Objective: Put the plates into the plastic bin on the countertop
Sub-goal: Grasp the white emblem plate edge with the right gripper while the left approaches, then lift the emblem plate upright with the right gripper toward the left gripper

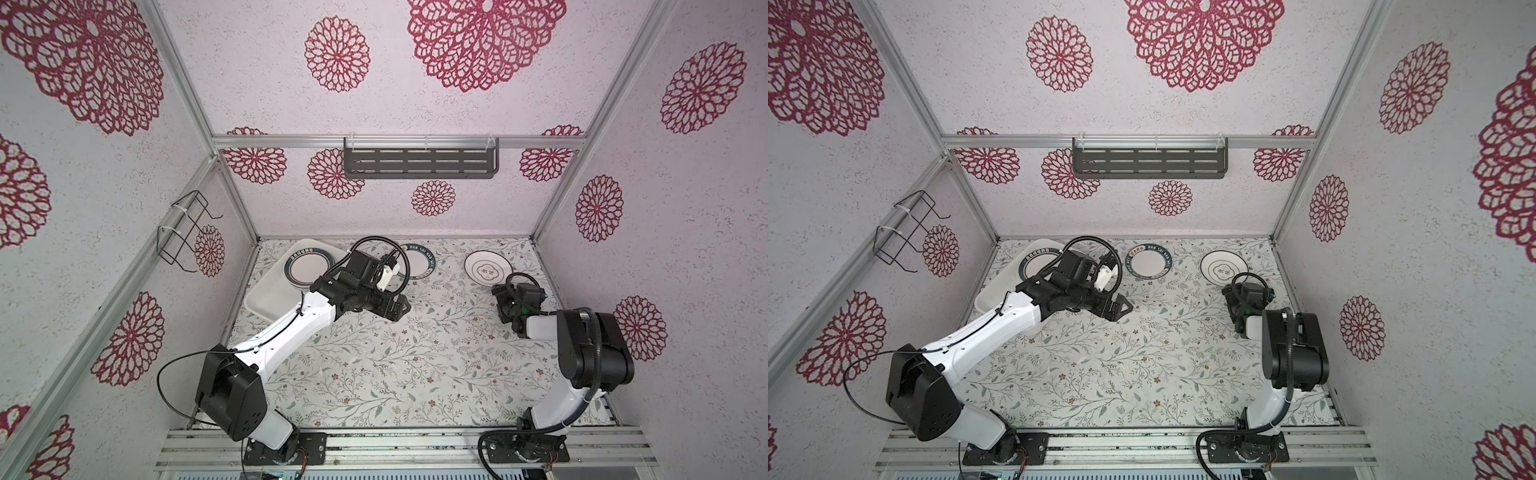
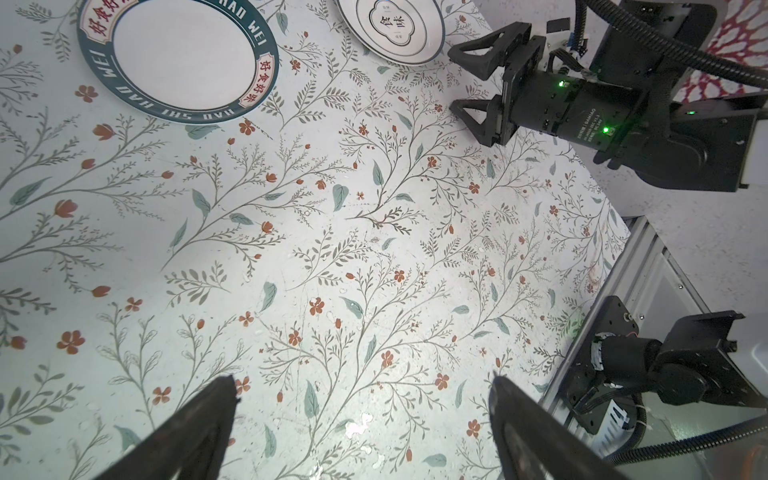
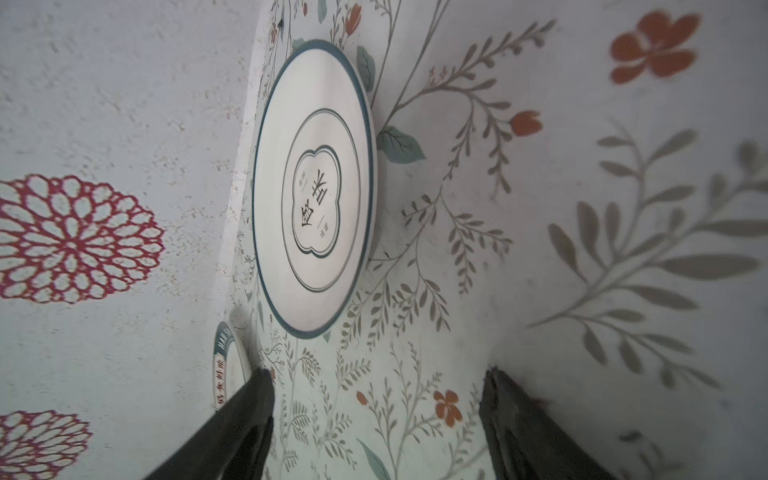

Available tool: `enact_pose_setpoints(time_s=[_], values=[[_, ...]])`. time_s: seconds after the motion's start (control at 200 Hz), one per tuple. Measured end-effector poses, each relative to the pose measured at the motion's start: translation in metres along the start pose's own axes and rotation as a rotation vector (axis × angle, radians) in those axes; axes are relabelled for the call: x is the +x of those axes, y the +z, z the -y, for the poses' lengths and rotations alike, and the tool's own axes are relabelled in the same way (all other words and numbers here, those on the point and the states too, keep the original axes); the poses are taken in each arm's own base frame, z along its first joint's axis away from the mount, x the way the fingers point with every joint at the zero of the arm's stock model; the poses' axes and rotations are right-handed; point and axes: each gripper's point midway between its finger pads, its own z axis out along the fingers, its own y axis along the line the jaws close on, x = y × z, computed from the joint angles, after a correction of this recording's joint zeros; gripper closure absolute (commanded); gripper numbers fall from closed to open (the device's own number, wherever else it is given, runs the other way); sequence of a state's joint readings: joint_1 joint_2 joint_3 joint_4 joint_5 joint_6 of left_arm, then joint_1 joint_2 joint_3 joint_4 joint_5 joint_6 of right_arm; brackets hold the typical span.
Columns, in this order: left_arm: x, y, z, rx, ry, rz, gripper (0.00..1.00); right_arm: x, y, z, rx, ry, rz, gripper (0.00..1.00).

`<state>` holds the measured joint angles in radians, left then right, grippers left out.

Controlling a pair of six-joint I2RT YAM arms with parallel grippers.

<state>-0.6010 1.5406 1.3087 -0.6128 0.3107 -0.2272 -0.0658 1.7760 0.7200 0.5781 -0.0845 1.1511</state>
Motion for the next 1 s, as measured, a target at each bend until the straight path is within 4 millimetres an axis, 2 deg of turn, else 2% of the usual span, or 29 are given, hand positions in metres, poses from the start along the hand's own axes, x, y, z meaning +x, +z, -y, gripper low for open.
enact_pose_setpoints(time_s=[0.205, 0.33, 0.375, 0.51, 0.585, 0.645, 0.771, 1.001], values=[[0.001, 0.003, -0.002, -0.009, -0.003, -0.010, 0.03, -0.009, 0.028, -0.011, -0.025, 0.043, 0.009, 0.38], [0.002, 0.002, -0.003, -0.015, -0.001, -0.014, 0.03, -0.011, 0.041, -0.013, -0.029, 0.082, 0.010, 0.55], [0.002, 0.002, -0.003, -0.017, 0.001, -0.014, 0.03, -0.011, 0.044, -0.013, -0.033, 0.099, 0.014, 0.57], [0.000, 0.001, -0.004, -0.021, 0.007, -0.008, 0.03, -0.011, 0.047, -0.008, -0.033, 0.157, 0.022, 0.70], [-0.001, 0.001, -0.004, -0.025, 0.008, -0.007, 0.03, -0.011, 0.047, -0.005, -0.031, 0.181, 0.025, 0.73], [-0.001, 0.001, -0.005, -0.030, 0.008, -0.006, 0.03, -0.011, 0.047, -0.004, -0.031, 0.194, 0.027, 0.80], [-0.001, 0.001, -0.006, -0.034, 0.008, -0.006, 0.03, -0.010, 0.049, -0.001, -0.021, 0.217, 0.029, 0.87], [-0.001, 0.001, -0.006, -0.034, 0.010, -0.007, 0.03, -0.011, 0.051, 0.002, -0.018, 0.248, 0.040, 0.91]])
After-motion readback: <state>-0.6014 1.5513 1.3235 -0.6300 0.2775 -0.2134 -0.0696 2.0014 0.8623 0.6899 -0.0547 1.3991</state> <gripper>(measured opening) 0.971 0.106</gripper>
